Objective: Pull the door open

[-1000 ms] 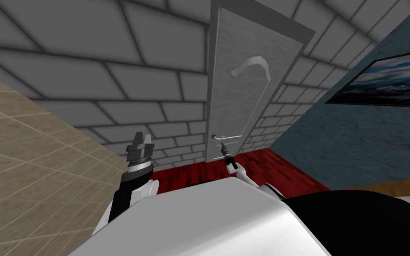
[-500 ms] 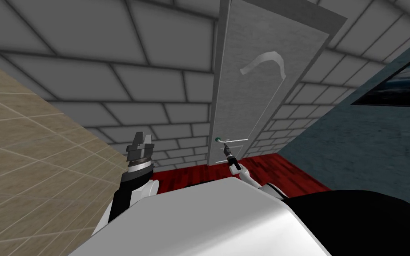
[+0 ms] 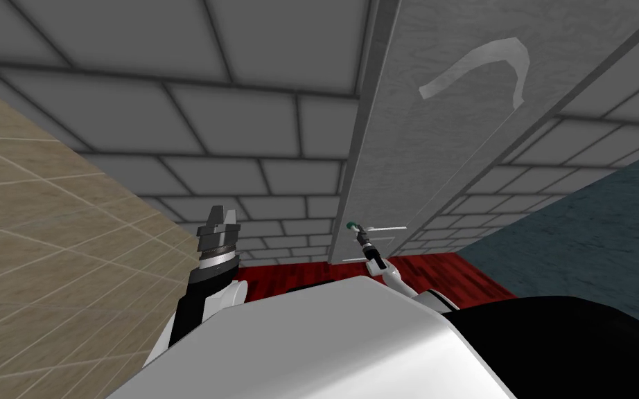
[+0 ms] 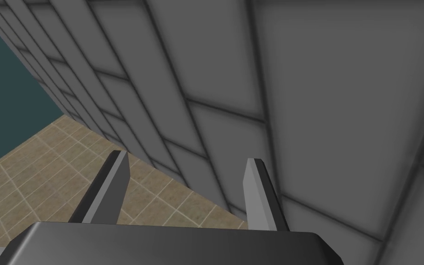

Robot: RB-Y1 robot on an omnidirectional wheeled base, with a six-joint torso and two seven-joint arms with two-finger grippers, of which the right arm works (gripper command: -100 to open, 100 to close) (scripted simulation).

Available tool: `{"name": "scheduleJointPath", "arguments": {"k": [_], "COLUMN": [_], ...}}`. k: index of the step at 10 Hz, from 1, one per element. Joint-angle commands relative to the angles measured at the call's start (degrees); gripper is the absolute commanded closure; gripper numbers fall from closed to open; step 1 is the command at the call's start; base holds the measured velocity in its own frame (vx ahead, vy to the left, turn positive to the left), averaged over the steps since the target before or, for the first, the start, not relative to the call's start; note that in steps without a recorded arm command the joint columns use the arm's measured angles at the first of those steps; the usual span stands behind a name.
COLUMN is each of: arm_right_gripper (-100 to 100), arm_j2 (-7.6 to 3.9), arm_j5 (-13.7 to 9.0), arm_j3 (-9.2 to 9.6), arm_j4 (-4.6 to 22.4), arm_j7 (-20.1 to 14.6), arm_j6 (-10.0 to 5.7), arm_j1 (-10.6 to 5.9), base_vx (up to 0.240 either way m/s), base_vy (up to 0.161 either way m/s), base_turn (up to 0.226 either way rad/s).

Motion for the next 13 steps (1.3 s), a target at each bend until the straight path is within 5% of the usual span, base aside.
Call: {"name": "scheduleJointPath", "arguments": {"k": [1,2,7,13], "arm_right_gripper": [-100,100,100,100], "arm_j2": [0.0,0.0,0.0,-4.24], "arm_j5": [0.0,0.0,0.0,0.2], "arm_j3": [0.0,0.0,0.0,3.65], "arm_j4": [0.0,0.0,0.0,-0.5], "arm_j7": [0.0,0.0,0.0,-4.4], "arm_j6": [0.0,0.0,0.0,-5.16], "arm_j1": [0.0,0.0,0.0,3.89], "base_vx": [0.028,0.0,-0.005,-0.178], "base_vy": [0.004,0.0,-0.002,-0.069], "base_turn": [-0.007,0.0,0.002,0.158]}}
